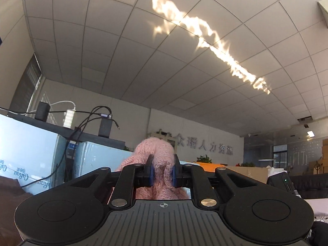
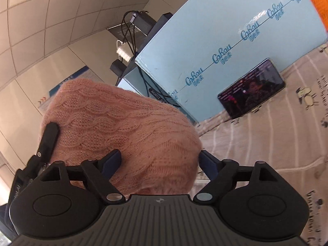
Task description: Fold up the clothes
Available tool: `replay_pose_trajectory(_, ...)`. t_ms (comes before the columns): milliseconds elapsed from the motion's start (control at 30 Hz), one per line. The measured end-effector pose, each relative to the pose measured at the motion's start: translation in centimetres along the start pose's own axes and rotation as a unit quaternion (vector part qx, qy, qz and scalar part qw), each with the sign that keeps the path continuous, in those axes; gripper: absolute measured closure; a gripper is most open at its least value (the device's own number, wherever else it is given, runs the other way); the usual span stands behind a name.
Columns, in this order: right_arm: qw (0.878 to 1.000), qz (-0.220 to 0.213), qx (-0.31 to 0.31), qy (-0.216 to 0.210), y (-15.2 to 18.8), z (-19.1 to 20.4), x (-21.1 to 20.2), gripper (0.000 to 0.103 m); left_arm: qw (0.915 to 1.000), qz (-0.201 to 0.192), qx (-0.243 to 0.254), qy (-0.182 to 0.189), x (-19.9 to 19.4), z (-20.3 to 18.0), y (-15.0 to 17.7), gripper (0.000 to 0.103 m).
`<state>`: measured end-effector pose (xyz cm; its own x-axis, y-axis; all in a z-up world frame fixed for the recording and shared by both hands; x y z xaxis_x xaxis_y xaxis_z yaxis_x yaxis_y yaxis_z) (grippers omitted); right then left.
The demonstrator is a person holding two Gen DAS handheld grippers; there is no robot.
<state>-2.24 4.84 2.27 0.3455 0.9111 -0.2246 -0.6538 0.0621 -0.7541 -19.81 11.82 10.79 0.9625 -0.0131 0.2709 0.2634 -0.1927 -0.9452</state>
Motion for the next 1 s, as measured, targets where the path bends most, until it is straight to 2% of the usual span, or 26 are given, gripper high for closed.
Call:
replay_pose_trajectory(67,0.998,-0.016,-0.027,0.052,-0.5,-1.7,-2.6,0.013,0.9999,0.011,0.008,0.005,1.0,-1.1,0.6,0.093)
replay_pose_trajectory(167,0.994,-0.036,-0.016,0.102,-0.9,-5.0,-5.9,0.01,0.9983,0.045,0.013,0.036,1.5,-2.8,2.2,0.094)
replay_pose_trajectory(267,0.993,-0.057,0.017,0.103,-0.9,-7.3,-8.9,0.01,0.9934,0.085,0.017,0.075,1.5,-4.4,4.0,0.094)
replay_pose_trajectory(400,0.99,-0.082,0.047,0.104,0.1,-9.2,-12.3,0.01,0.982,0.138,0.021,0.127,1.4,-6.6,6.4,0.092)
replay_pose_trajectory(433,0.989,-0.087,0.055,0.105,0.5,-9.6,-13.1,0.009,0.9783,0.151,0.022,0.14,1.4,-7.2,7.0,0.086)
replay_pose_trajectory(500,0.987,-0.096,0.071,0.109,1.2,-10.4,-14.8,0.009,0.9698,0.177,0.024,0.166,1.2,-8.3,8.2,0.083)
replay_pose_trajectory(533,0.986,-0.099,0.078,0.11,1.6,-10.8,-15.6,0.009,0.965,0.19,0.025,0.179,1.2,-8.8,8.7,0.071)
replay_pose_trajectory(567,0.986,-0.098,0.08,0.112,2.1,-10.9,-16.1,0.008,0.9599,0.203,0.027,0.191,1.1,-9.3,9.3,0.054)
replay_pose_trajectory(633,0.986,-0.094,0.079,0.109,2.9,-10.5,-16.9,0.008,0.95,0.226,0.026,0.214,0.9,-10.2,10.3,0.036)
replay_pose_trajectory(733,0.989,-0.086,0.073,0.099,3.9,-9.4,-17.6,0.008,0.9541,0.212,-0.017,0.211,0.6,-8.7,8.9,0.023)
replay_pose_trajectory(800,0.99,-0.08,0.069,0.092,4.5,-8.7,-18.2,0.008,0.9596,0.201,-0.041,0.192,0.8,-7.4,7.9,0.015)
replay_pose_trajectory(900,0.992,-0.072,0.061,0.081,5.4,-7.5,-19.0,0.008,0.9732,0.189,-0.058,0.117,1.2,-3.9,7.0,0.014)
replay_pose_trajectory(1000,0.995,-0.063,0.047,0.058,5.5,-5.9,-19.9,0.003,0.976,0.2,-0.084,0.025,1.9,0.0,7.2,0.011)
Point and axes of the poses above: each gripper's, at about its wrist camera, not at the fingertips, and x roughly the way its jaws point, z to its left, y to its underside, the point moved 7 cm from there along x, roughly the way its jaws point, and after that the axes turned 5 degrees about -x, right-handed, at the moved point
